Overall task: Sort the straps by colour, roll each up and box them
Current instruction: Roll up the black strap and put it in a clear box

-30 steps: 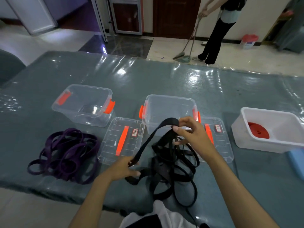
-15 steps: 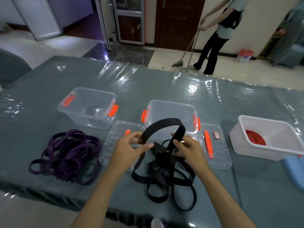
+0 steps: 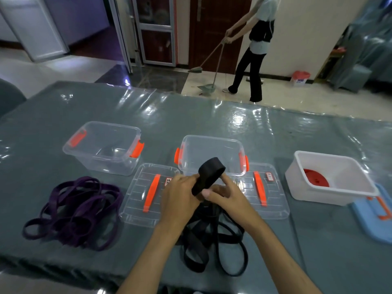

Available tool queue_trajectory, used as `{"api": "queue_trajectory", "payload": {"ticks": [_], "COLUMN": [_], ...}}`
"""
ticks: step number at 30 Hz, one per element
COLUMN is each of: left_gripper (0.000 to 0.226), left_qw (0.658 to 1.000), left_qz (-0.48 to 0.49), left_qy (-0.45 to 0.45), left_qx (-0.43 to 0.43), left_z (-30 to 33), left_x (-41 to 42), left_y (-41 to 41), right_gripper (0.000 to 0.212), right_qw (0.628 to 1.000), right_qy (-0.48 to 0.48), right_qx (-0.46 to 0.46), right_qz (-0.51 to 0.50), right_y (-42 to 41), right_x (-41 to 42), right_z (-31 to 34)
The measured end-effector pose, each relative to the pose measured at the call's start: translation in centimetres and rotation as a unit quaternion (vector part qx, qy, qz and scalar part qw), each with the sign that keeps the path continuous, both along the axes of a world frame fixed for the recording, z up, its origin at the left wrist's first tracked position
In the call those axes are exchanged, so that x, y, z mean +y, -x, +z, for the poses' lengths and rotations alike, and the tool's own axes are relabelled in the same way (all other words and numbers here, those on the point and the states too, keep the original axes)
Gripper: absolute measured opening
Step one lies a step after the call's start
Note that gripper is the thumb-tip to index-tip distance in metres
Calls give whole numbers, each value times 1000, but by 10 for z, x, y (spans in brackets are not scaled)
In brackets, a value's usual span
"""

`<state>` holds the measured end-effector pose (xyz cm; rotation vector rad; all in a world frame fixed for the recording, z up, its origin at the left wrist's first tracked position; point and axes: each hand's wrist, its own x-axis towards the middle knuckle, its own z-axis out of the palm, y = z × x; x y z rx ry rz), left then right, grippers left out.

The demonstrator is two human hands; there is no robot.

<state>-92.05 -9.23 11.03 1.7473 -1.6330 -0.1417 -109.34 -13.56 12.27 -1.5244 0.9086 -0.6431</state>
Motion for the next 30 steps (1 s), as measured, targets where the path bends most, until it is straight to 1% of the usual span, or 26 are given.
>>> {"api": "queue_trajectory", "payload": {"ticks": [2,4,5,7,8,9,11,14,15,16,21,24,28,30], "left_gripper": [28,36,41,48,48,48,52,63,63,61,45,45,44,49], "left_qw": [1000,999,998,997,997,997,998,988,984,982,980,981,988,985], "left_qz": [-16,-26,-28,-30,-28,-25,-29,-48,-52,-54,-66,-61,-91,-104], "left_qy": [-14,-19,-19,-17,-21,-29,-44,-62,-53,-41,9,10,0,-14], "left_qx": [-14,-25,-44,-65,-66,-63,-29,133,164,174,188,183,126,141], "left_z": [0,-3,-5,-5,-5,-5,-4,-3,-3,-2,-1,-1,-2,-4], "left_x": [-3,-5,-6,-7,-9,-10,-13,-18,-20,-22,-35,-44,-56,-61], "left_y": [0,-1,0,1,1,1,3,5,6,8,17,15,8,7], "right_gripper": [56,58,51,26,14,10,11,13,12,11,10,12,15,15], "right_qw": [999,993,987,977,974,972,968,967,968,969,978,979,972,976], "right_qy": [14,16,21,44,61,81,113,119,117,113,74,51,22,28], "right_qx": [14,-12,-38,-72,-70,-55,-21,-32,-35,-34,-37,-35,-54,-48], "right_qz": [-25,-113,-152,-198,-207,-215,-224,-221,-218,-216,-191,-197,-228,-213], "right_y": [-2,-5,-5,-5,-3,-1,4,7,8,8,2,0,8,13], "right_x": [-2,-4,-6,-10,-12,-15,-22,-28,-29,-31,-36,-43,-63,-72], "right_z": [5,8,9,14,15,16,15,16,14,13,3,-1,2,5]}}
